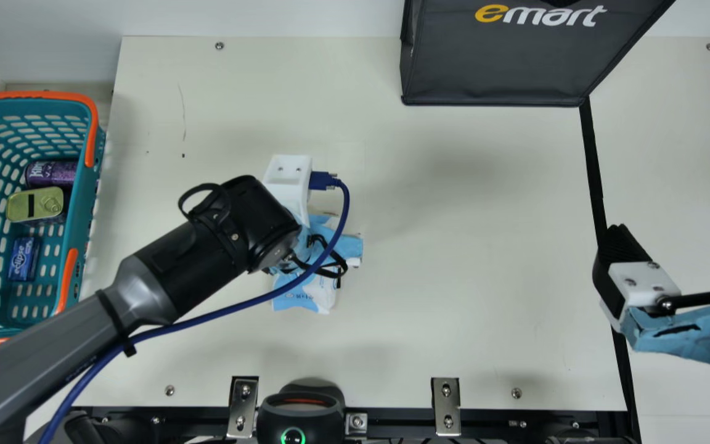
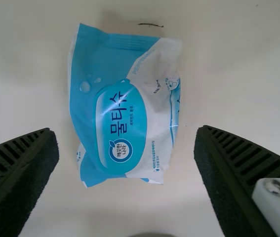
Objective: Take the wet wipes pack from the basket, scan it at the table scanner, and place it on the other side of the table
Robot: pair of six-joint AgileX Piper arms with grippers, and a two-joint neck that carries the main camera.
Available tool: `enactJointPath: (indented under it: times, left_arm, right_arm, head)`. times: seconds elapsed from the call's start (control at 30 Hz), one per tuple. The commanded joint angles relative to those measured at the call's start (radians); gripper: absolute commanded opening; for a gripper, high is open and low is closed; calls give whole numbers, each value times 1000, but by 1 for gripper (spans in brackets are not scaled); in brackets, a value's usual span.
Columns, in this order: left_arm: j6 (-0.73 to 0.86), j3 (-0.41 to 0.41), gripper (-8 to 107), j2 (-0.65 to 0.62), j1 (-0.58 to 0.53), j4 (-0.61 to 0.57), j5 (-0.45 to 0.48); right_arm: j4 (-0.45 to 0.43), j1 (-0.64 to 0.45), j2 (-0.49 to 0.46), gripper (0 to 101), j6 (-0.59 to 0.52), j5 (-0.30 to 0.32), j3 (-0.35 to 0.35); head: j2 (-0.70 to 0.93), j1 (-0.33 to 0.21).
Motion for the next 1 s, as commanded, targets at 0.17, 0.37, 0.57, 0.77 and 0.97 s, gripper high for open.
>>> enactJointPath:
  times: [0.17, 0.37, 0.57, 0.77, 0.97]
  left_arm:
    - [5, 16, 90, 19, 4, -2, -19]
    - [6, 40, 90, 38, 8, 5, -52]
    - [10, 61, 90, 56, 11, 7, -83]
    - [22, 79, 90, 73, 14, 0, -114]
    - [36, 90, 90, 91, 16, -12, -140]
  right_arm:
    - [0, 0, 0, 95, 0, 0, 0]
    - [0, 0, 0, 95, 0, 0, 0]
    - [0, 0, 0, 95, 0, 0, 0]
    - [0, 0, 0, 95, 0, 1, 0]
    - [0, 0, 0, 95, 0, 0, 0]
  head:
    - [0, -30]
    - [0, -30]
    - [0, -30]
    - [0, -30]
    - [0, -30]
